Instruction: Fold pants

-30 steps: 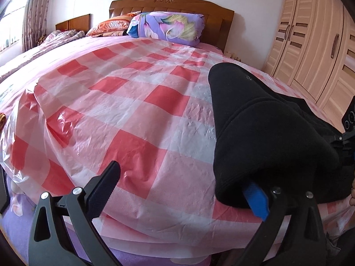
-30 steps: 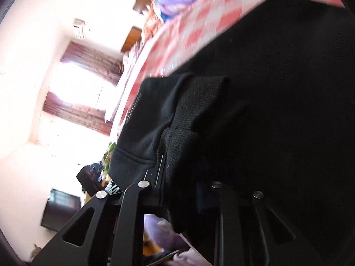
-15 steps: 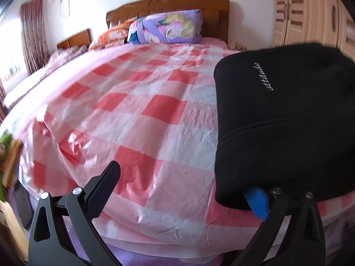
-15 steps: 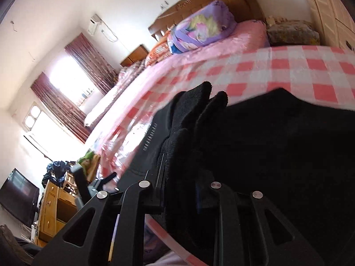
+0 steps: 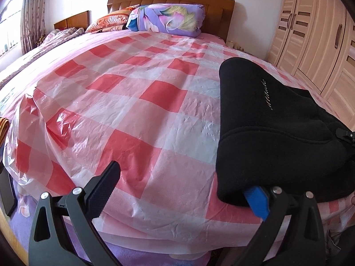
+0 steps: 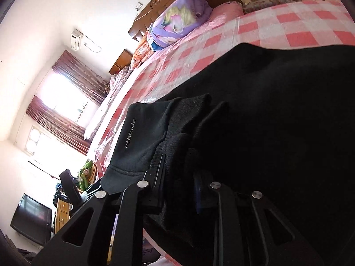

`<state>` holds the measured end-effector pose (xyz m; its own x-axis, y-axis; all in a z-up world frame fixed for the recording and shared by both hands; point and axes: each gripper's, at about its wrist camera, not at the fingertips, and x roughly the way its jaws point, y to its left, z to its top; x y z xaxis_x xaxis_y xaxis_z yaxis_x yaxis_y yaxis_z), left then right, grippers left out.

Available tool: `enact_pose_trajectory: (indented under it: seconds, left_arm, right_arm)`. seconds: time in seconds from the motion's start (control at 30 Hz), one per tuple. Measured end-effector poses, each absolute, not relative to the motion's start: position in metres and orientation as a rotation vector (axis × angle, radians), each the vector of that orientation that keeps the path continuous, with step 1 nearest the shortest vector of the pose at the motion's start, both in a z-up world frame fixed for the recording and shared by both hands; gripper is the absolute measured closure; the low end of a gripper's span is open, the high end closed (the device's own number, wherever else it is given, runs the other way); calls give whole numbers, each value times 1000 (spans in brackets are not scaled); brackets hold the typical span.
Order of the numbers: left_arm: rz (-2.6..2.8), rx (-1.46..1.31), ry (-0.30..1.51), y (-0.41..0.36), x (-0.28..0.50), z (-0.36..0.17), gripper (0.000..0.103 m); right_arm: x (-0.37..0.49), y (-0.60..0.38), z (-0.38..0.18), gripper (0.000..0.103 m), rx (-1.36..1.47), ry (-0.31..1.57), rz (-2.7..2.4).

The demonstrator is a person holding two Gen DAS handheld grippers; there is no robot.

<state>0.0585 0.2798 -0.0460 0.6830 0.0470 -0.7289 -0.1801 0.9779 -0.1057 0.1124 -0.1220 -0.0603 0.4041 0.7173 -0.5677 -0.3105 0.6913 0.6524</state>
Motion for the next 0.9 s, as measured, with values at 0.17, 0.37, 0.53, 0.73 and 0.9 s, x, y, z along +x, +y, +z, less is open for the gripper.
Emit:
enact_pose_trajectory:
  seconds: [0.17, 0.37, 0.53, 0.73, 0.9]
  left_arm:
    - [149, -81, 800, 266, 58, -39, 1]
    - [166, 6, 803, 255, 57, -33, 1]
    - [192, 143, 774, 237, 55, -30, 1]
    - [150, 88, 815, 246, 55, -33, 1]
    - [-1, 180, 871, 250, 31, -19, 2]
  right_arm:
    - [116, -131, -73, 82, 486, 980, 627]
    - [106, -135, -55, 84, 461, 919, 607]
    - [111, -143, -70, 83, 478, 962, 566]
    - [119, -151, -83, 60, 564, 1000, 592]
    - [105, -168, -56, 27, 539, 927, 552]
